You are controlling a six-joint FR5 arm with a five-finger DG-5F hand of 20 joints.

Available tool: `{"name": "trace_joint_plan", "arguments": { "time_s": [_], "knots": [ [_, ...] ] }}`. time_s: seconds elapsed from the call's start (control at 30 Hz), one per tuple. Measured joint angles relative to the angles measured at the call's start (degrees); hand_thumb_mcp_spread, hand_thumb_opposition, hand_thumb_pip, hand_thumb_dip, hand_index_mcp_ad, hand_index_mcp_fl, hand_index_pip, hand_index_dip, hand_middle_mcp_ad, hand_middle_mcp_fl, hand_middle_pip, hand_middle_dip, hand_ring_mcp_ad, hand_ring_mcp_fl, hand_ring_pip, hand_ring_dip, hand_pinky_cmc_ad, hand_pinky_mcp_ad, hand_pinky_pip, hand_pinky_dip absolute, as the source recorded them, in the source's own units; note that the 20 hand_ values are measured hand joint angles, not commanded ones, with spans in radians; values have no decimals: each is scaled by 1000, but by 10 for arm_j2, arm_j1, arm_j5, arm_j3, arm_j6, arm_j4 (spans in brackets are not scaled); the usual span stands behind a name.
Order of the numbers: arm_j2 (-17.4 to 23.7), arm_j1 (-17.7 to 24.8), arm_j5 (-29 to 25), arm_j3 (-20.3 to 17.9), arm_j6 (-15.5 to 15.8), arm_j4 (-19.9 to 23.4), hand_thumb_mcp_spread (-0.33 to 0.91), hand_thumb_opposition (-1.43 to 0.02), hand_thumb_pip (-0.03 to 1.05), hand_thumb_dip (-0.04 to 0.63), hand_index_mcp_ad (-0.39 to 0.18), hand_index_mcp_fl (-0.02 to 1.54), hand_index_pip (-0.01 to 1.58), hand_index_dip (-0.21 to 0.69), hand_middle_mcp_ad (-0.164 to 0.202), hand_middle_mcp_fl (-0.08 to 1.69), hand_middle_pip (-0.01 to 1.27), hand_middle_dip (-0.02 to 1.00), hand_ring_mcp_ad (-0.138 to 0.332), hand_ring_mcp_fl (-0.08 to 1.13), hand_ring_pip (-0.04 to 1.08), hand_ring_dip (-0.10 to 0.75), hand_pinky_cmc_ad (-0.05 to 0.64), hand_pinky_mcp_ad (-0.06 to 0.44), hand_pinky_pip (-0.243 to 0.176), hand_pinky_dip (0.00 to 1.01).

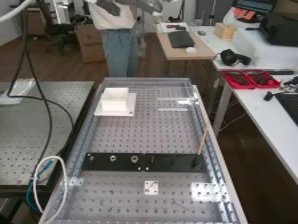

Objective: Grab the larger nut and place it in the white container

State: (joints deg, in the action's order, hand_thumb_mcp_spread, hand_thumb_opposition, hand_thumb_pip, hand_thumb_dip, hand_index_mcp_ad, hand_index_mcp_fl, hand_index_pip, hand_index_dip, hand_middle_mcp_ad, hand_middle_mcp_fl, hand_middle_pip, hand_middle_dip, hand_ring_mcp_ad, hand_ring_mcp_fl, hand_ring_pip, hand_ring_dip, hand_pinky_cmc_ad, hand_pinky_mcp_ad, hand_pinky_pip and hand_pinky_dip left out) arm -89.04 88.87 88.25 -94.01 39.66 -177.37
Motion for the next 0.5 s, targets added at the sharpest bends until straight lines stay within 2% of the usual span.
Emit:
{"name": "trace_joint_plan", "arguments": {
  "time_s": [0.13, 0.5],
  "knots": [
    [5, 0, -11, -16, -1, 9, 180, -696, 360, 17, 24, 24, 82, 16, 87, 44, 141, 140, 220, 16, 99, 31, 312, 248, -75, 396],
    [17, 2, -37, -46, -12, 27, 183, -698, 374, 17, 31, 24, 82, 16, 89, 44, 141, 141, 215, 28, 101, 37, 311, 246, -75, 398]
  ]
}}
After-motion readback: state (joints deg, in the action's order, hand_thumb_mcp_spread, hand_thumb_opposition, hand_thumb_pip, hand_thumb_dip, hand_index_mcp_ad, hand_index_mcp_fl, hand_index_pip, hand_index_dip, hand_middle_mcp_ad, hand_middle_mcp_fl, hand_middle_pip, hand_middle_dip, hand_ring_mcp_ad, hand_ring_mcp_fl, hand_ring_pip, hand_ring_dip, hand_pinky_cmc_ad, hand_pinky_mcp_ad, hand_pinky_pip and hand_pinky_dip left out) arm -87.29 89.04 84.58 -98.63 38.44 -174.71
